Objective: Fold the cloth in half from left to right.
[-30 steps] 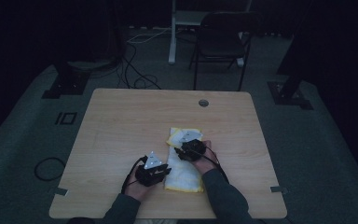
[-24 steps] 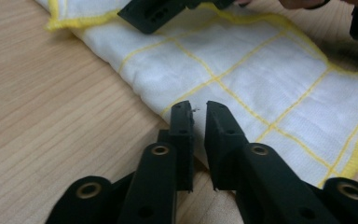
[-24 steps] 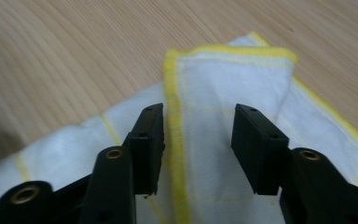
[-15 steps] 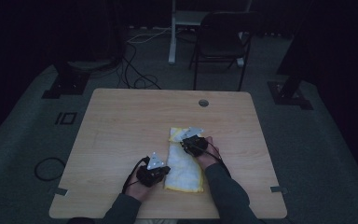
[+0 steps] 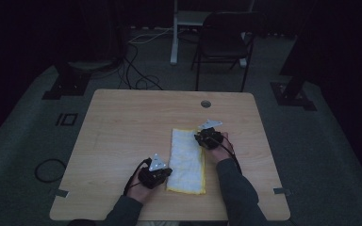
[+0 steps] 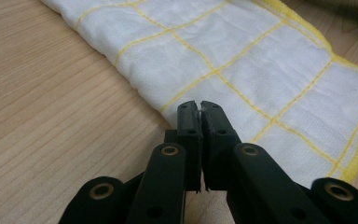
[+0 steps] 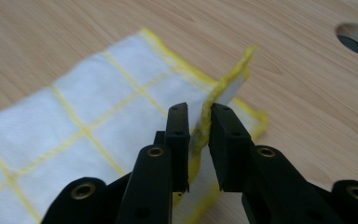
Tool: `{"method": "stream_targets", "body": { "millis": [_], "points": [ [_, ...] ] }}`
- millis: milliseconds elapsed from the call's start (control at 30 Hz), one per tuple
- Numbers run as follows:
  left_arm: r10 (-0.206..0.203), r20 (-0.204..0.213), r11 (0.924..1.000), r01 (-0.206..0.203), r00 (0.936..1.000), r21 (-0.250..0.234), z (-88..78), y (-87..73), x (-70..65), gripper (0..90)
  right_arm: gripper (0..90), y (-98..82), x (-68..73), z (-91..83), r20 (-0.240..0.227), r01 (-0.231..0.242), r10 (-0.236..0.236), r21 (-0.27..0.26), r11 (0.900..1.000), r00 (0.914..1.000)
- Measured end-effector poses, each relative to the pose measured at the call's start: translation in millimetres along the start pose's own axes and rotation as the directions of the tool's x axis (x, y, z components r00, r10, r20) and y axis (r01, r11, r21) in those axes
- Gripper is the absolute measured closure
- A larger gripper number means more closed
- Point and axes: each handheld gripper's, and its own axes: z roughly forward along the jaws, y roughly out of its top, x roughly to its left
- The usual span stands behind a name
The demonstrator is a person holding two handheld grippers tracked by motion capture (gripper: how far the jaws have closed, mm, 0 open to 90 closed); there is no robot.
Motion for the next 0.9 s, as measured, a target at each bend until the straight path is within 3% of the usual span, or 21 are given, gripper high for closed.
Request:
{"method": "stream_targets", "body": {
  "millis": [167, 400, 733, 900],
  "points": [
    [-0.017, -0.012, 0.9996, 0.017, 0.9998, -0.022, -0.6, 5.9, 5.4, 83.2, 75.9, -6.6, -12.6, -1.1, 0.022, -0.018, 0.018, 0.012, 1.000, 0.9996],
    [-0.029, -0.060, 0.9990, 0.027, 0.9978, -0.036, 7.5, 30.8, 24.2, 79.5, 76.3, -12.1, -26.5, -2.1, 0.037, -0.060, 0.059, 0.020, 0.998, 0.9976],
    [-0.062, -0.120, 0.9973, 0.057, 0.9908, -0.045, 26.5, 61.5, 55.7, 76.9, 75.0, -14.3, -32.3, -1.5, 0.041, -0.074, 0.074, 0.016, 0.997, 0.9964],
    [-0.081, -0.130, 0.9959, 0.075, 0.9882, -0.050, 32.7, 70.4, 63.5, 75.6, 66.1, -14.2, -32.9, -0.4, 0.034, -0.089, 0.088, 0.008, 0.996, 0.9955]
  ]
}}
